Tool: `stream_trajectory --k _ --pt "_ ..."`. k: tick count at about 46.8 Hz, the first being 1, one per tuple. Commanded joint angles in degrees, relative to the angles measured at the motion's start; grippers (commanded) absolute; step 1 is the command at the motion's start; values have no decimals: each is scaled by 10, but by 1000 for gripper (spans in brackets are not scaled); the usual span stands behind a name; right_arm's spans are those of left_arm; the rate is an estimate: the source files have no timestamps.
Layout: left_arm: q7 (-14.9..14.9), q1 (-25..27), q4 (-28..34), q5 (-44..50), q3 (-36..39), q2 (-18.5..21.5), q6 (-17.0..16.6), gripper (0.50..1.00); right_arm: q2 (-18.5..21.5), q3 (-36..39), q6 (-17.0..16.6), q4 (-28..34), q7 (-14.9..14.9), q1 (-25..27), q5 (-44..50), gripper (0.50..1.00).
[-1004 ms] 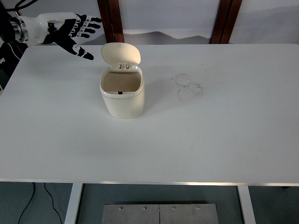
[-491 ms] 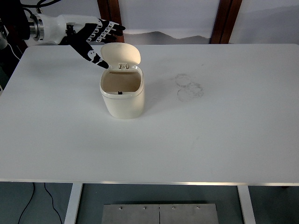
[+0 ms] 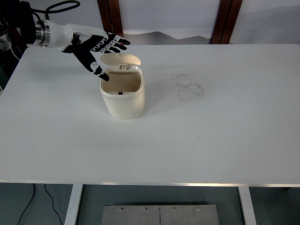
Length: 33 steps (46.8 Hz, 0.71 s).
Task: Close trash bin
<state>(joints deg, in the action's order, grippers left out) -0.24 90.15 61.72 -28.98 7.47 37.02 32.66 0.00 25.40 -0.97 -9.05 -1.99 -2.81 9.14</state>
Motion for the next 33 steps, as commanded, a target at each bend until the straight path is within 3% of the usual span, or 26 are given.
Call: stream_trajectory --k 1,21,33 --pt "13 2 14 1 4 2 -1 1000 0 0 0 0 1 0 0 995" --pt "24 4 39 1 43 2 1 1000 0 0 0 0 1 0 0 995" --pt "35 13 45 0 52 -3 22 1000 0 0 0 0 0 0 0 995"
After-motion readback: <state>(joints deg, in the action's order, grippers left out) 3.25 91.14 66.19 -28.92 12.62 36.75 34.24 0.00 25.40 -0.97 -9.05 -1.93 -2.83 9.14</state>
